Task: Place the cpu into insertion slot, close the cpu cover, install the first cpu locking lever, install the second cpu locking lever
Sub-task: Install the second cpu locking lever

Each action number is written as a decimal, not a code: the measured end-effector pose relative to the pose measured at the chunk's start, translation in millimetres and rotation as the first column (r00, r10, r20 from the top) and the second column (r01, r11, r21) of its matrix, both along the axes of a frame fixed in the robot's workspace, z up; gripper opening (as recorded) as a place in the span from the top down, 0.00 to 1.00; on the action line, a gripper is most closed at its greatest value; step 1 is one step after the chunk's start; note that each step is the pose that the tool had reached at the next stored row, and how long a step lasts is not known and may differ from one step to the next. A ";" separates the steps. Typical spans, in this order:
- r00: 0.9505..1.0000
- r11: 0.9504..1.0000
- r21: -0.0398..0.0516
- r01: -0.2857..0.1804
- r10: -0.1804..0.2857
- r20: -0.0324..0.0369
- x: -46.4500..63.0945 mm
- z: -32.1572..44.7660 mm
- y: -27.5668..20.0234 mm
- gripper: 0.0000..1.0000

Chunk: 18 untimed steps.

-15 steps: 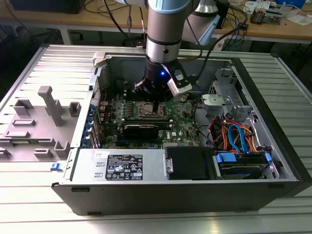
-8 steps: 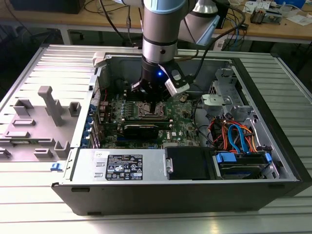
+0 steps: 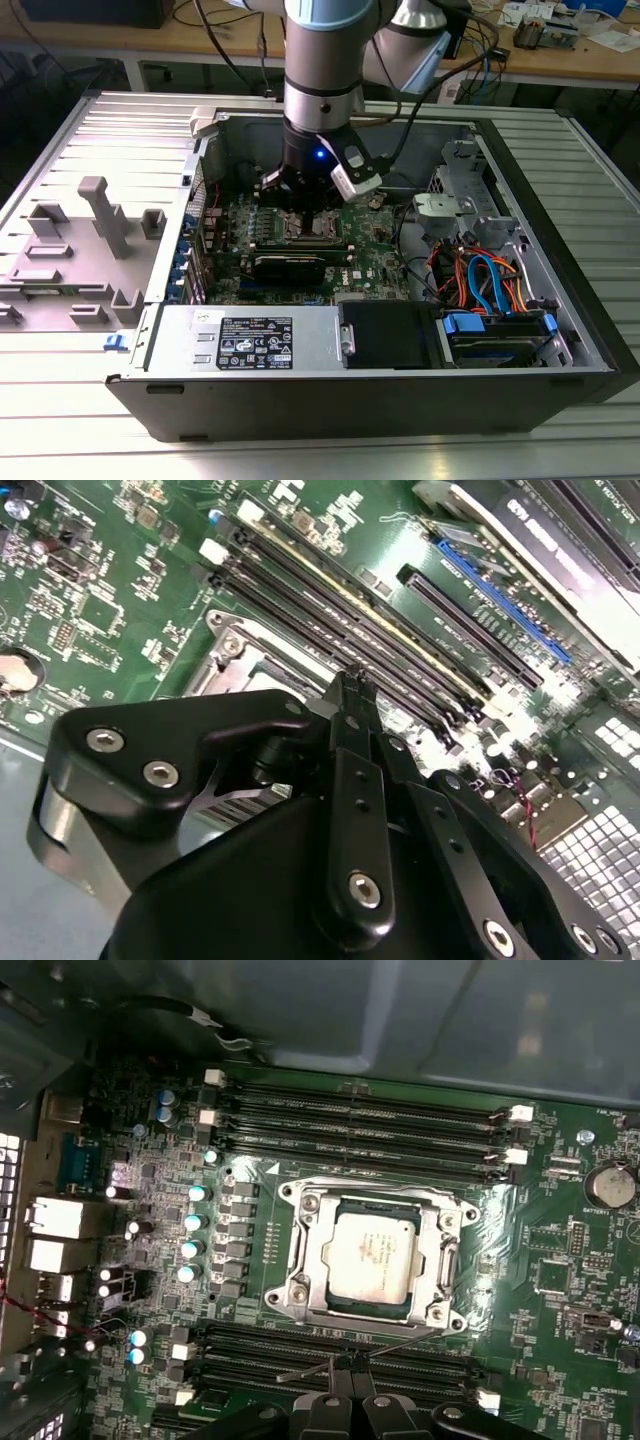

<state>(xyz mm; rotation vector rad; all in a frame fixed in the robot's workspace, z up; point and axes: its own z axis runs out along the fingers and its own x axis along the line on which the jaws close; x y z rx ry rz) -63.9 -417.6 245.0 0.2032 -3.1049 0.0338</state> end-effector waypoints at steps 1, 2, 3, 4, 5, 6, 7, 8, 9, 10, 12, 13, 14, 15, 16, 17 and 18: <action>1.000 1.000 0.000 0.000 0.000 0.000 -1.8 -0.1 0.0 0.89; 1.000 1.000 0.000 -0.001 0.001 0.000 -4.9 -0.1 -0.1 0.89; 1.000 1.000 0.000 -0.002 0.002 0.000 -8.1 -0.3 -0.1 0.89; 1.000 1.000 0.000 -0.005 0.005 0.000 -11.6 -0.8 -0.1 0.89; 1.000 1.000 0.000 -0.008 0.008 0.000 -14.5 -1.4 -0.1 0.89; 1.000 1.000 0.001 -0.011 0.011 0.000 -17.3 -2.5 -0.1 0.89; 1.000 1.000 0.001 -0.012 0.012 0.000 -18.6 -3.4 -0.1 0.89; 1.000 1.000 0.001 -0.014 0.014 0.000 -19.5 -4.7 -0.1 0.89; 1.000 1.000 0.001 -0.016 0.016 0.000 -20.0 -5.9 -0.1 0.89; 1.000 1.000 0.001 -0.019 0.019 0.000 -20.4 -7.5 -0.1 0.89; 1.000 1.000 0.003 -0.028 0.028 0.000 -22.6 -11.2 -0.1 0.89; 1.000 1.000 0.003 -0.030 0.030 0.000 -23.5 -11.9 -0.1 0.89; 0.999 0.999 0.005 -0.034 0.034 0.000 -25.0 -12.8 -0.1 0.89; 0.999 0.999 0.005 -0.038 0.038 0.000 -25.4 -12.9 0.0 0.89; 0.999 0.999 0.005 -0.042 0.042 0.000 -25.7 -12.9 0.0 0.89; 0.999 0.999 0.005 -0.047 0.047 0.000 -25.8 -12.9 0.0 0.89; 0.999 0.999 0.005 -0.050 0.050 0.000 -25.8 -12.9 -0.1 0.89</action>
